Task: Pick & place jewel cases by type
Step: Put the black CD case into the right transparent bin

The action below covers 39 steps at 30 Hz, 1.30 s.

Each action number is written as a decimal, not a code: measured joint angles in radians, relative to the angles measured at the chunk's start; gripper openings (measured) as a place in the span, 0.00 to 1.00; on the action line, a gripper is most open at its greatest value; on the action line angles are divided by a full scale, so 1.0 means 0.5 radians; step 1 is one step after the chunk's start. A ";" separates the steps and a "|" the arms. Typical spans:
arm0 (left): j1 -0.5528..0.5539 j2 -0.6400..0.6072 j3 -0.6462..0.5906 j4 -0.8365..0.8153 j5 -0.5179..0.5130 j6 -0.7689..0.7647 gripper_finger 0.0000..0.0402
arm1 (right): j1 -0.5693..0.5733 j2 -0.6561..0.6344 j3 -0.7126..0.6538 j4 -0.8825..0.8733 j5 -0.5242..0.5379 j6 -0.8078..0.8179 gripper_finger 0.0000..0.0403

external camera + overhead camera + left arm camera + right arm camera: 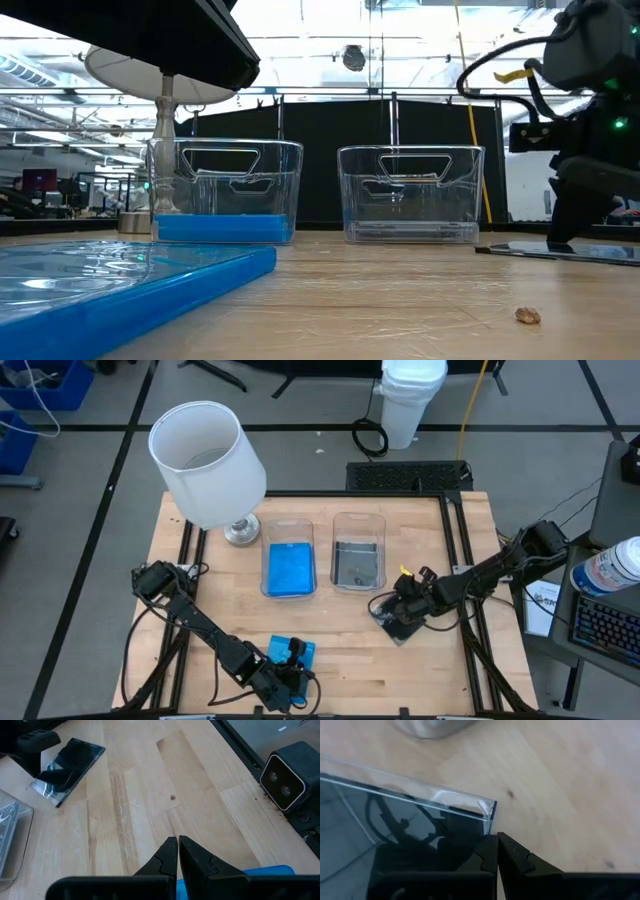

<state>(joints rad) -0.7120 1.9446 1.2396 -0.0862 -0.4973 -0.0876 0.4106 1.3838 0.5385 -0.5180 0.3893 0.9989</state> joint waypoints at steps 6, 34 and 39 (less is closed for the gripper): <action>0.000 0.000 0.000 0.000 0.000 0.000 0.06 | 0.092 0.006 -0.002 0.287 -0.023 -0.136 0.00; 0.001 0.000 -0.001 0.000 0.005 0.029 0.06 | 0.404 0.085 0.010 1.165 0.137 -0.486 0.00; 0.004 0.000 -0.001 0.002 0.005 0.052 0.06 | 0.402 0.006 0.010 1.325 0.401 -0.767 0.00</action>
<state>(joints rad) -0.7098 1.9446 1.2392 -0.0853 -0.4946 -0.0616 0.6117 1.3868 0.5435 0.1444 0.5897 0.6153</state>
